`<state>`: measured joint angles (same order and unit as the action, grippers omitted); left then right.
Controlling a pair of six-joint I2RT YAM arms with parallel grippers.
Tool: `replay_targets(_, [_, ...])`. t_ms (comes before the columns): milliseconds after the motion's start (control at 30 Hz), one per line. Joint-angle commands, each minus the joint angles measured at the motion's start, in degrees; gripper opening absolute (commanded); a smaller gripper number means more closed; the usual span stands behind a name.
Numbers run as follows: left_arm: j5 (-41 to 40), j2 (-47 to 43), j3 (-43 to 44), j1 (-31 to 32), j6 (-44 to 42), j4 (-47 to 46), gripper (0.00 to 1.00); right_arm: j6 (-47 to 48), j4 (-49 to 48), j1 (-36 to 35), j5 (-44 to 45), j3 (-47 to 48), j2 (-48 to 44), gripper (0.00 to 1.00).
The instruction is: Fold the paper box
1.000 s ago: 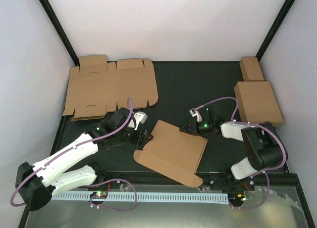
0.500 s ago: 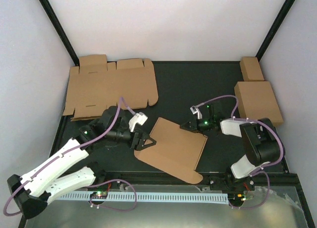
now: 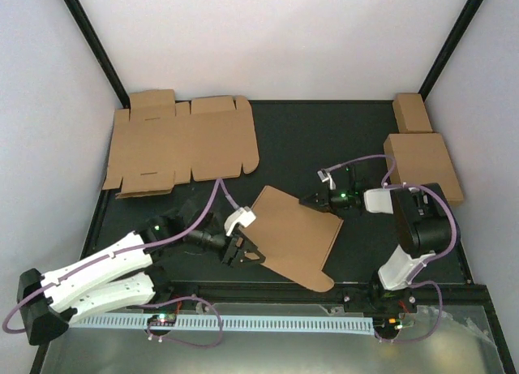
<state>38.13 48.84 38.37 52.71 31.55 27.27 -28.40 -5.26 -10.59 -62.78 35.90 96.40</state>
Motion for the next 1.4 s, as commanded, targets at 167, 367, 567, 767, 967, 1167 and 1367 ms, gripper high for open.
replay_targets(167, [-3.16,0.54,5.6,9.53,0.1,-2.14,0.68,1.18,4.77,2.42,9.61,1.01,5.45,0.02])
replay_targets(367, [-6.85,1.56,1.39,13.69,0.73,-7.87,0.66,1.15,4.76,2.69,9.1,2.77,6.58,0.02])
replay_targets(567, [-22.79,5.99,-9.99,14.78,-2.19,-27.79,0.55,0.97,5.06,2.68,8.46,5.45,7.54,0.02])
replay_targets(767, [-35.66,19.1,-4.77,13.17,-6.23,-36.54,0.53,3.53,9.04,2.72,9.59,9.56,7.33,0.02])
replay_targets(967, [-33.57,25.51,-1.93,10.9,-5.97,-41.36,0.53,5.19,12.72,2.81,12.59,14.24,7.42,0.02])
replay_targets(1167, [-32.63,28.29,-1.41,9.87,-6.75,-42.1,0.54,6.19,15.24,2.81,14.81,17.88,7.27,0.02])
replay_targets(1367, [-31.15,30.35,-1.13,7.18,-6.55,-44.43,0.53,7.98,17.51,2.55,14.57,20.06,7.38,0.02])
